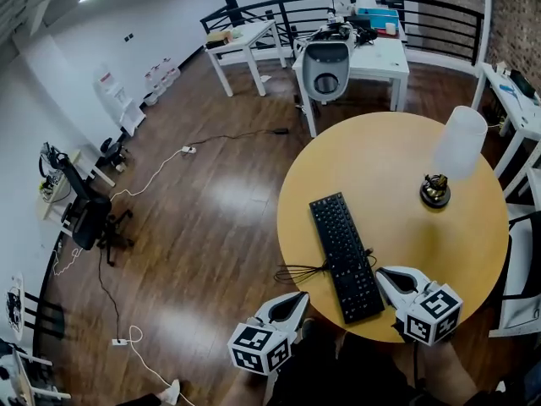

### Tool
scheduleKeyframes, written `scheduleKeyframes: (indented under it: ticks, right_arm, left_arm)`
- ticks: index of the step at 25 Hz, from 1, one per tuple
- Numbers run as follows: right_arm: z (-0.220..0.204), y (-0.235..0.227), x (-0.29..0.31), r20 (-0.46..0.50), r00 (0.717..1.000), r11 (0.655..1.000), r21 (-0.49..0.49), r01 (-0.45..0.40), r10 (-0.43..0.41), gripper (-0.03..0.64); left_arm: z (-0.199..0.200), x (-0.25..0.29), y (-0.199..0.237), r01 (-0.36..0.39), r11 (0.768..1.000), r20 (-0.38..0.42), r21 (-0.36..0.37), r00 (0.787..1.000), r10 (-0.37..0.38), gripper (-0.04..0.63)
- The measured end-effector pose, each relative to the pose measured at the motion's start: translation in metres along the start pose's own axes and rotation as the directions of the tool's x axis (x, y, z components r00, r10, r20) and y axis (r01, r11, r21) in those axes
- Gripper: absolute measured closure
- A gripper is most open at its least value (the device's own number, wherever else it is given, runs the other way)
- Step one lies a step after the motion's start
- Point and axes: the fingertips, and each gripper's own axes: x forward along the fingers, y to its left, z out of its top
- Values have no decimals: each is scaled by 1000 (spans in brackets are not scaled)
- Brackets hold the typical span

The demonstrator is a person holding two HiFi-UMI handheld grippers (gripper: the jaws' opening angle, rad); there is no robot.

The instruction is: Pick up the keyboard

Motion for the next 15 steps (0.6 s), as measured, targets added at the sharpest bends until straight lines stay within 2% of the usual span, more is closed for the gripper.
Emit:
scheduleKeyframes:
  ticks: [5, 8, 11, 15]
  right_arm:
    - [10, 1, 20, -6, 998, 998, 9, 64, -64, 606]
    - [10, -5, 38, -32, 994, 994, 34, 103, -102, 590]
    - [10, -17, 54, -68, 987, 988, 39, 152, -149, 583]
    - [10, -39, 79, -138, 975, 983, 34, 181, -175, 565]
  left_arm:
    - [3, 11, 26, 89, 996, -45, -25, 995, -90, 492]
    - [1, 20, 51, 113, 990, -74, -84, 990, -120, 492]
    - [-11, 34, 73, 149, 974, -126, -172, 977, -172, 475]
    - [-17, 56, 104, 193, 961, -184, -198, 956, -230, 462]
